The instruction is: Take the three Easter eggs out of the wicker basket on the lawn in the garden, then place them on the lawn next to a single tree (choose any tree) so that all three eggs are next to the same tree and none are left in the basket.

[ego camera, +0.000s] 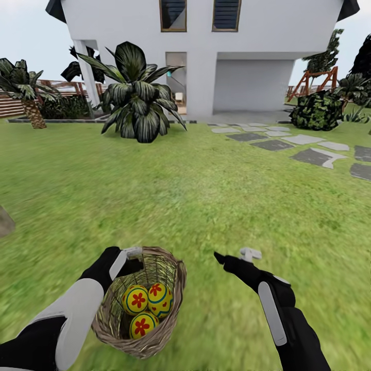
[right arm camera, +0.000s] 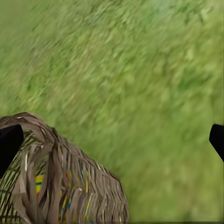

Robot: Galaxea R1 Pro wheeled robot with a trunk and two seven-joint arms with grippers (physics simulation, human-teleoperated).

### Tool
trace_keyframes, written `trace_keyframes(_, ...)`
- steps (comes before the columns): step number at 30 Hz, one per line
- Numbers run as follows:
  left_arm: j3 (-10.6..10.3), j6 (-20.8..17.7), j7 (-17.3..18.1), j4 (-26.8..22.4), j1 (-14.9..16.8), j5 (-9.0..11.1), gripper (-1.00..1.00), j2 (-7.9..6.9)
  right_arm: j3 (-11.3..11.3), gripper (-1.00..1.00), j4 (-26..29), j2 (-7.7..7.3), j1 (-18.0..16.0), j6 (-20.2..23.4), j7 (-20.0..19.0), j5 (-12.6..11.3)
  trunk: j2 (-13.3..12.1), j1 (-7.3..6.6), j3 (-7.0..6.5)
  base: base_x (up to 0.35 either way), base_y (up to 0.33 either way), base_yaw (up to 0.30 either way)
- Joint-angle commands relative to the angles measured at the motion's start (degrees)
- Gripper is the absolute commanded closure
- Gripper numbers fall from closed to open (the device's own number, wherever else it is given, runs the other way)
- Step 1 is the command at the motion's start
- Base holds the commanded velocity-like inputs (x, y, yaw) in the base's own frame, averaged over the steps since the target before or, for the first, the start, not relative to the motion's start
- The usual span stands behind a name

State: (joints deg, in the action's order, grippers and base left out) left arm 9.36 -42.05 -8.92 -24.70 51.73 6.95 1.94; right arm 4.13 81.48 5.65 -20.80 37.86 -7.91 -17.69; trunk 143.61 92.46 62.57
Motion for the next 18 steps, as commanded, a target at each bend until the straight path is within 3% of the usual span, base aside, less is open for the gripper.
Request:
trace_keyframes(1, 0.22, -0.23, -0.48, -0.09, 0.02, 0.61, -1.0, 0.06, 0.18, -1.0, 0.06, 0.06, -0.03, 0.35, -0.35, 0.08, 0.04, 0.01, 0.28, 0.0, 0.0, 0.0)
trace_keyframes(18, 0.14, 1.4, -0.57, -0.09, 0.0, 0.55, -1.0, 0.15, 0.18, -1.0, 0.27, -0.54, -0.03, 0.8, -0.61, -0.15, 0.27, 0.45, 4.05, 0.0, 0.0, 0.0)
